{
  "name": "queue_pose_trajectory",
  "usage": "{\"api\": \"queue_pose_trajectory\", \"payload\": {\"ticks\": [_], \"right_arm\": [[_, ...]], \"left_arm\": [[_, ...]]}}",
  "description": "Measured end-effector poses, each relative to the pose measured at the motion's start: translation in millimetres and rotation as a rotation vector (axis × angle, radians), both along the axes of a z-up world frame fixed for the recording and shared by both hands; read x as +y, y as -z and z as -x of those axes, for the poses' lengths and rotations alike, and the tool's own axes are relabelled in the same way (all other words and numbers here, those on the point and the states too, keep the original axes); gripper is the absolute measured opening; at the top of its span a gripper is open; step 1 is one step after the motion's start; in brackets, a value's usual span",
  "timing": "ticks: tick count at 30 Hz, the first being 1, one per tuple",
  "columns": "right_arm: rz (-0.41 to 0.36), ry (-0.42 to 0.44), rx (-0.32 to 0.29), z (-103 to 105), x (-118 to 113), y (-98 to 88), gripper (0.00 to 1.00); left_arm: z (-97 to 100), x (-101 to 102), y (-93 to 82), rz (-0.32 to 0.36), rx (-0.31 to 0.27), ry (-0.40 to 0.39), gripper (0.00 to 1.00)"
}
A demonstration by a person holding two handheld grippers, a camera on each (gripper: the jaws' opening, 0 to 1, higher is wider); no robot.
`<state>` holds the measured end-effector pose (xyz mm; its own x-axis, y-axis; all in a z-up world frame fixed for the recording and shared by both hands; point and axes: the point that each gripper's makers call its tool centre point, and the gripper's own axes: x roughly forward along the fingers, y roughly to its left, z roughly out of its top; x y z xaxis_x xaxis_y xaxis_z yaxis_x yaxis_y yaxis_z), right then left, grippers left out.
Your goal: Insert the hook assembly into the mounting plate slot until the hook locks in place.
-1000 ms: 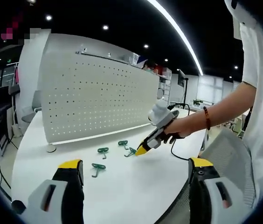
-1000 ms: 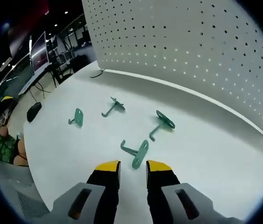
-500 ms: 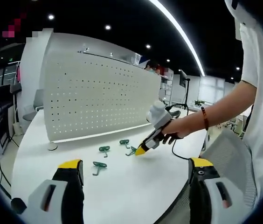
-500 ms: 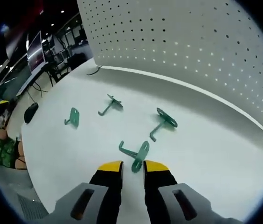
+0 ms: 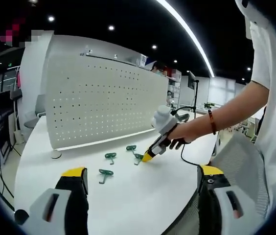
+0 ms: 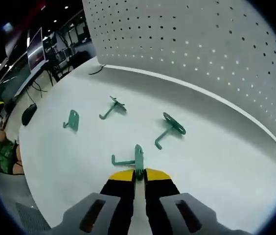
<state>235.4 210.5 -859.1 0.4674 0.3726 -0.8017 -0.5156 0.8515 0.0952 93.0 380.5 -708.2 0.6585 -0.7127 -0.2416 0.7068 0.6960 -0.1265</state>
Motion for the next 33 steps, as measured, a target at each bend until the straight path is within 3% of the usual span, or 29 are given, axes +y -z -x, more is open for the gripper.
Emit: {"api": "queue_pose_trajectory", "payload": {"ticks": [10, 33], "right_arm": [[-0.006, 0.004, 0.001, 4, -1, -1.0, 0.03], [-0.057, 0.022, -0.072, 6, 3, -21.9, 0.02]], "left_arm": [[0.9, -2, -3.3, -0.007, -0.008, 0.002, 0.95], [7.4, -10, -18.1, -0.011, -0.025, 0.003, 0.94]]}}
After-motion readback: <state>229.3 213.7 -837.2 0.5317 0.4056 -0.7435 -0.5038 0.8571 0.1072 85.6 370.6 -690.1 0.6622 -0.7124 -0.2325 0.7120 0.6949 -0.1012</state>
